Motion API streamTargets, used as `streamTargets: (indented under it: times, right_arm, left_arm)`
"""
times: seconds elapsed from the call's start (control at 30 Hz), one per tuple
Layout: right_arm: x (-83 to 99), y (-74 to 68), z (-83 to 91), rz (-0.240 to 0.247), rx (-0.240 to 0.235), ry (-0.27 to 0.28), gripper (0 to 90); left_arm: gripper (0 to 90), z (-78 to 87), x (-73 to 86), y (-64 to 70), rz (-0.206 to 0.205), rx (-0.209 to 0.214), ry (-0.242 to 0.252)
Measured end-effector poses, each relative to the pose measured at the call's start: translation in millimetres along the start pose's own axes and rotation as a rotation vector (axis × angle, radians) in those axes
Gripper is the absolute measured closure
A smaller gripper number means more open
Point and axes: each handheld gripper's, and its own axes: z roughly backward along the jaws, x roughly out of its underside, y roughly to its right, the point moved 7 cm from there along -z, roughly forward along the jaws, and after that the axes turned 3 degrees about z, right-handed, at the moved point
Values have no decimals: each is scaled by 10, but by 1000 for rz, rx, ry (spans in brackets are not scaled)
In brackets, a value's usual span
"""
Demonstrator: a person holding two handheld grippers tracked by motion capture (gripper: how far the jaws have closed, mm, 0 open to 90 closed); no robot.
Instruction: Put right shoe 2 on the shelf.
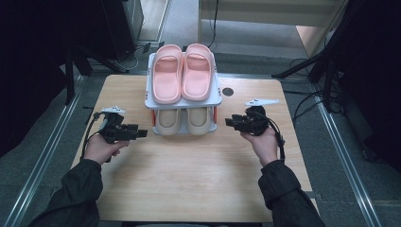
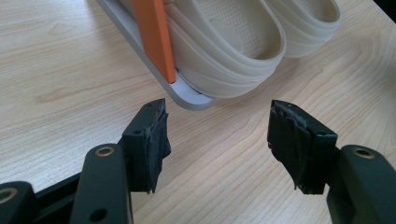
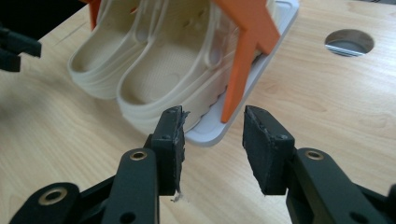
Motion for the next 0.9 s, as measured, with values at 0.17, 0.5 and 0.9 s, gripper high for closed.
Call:
streamTargets:
  times: [0.17, 0.5, 0.9]
  right_arm:
    - [129, -59, 1, 27, -1, -10, 571]
    - [360, -158, -68, 58, -13, -50, 548]
    - [408, -316, -214, 132, -37, -93, 481]
  left_arm:
    - [382, -17, 8, 30, -12, -5, -5]
    - [378, -59, 34, 124, -55, -11, -24]
    - [364, -90, 102, 215, -97, -1, -52]
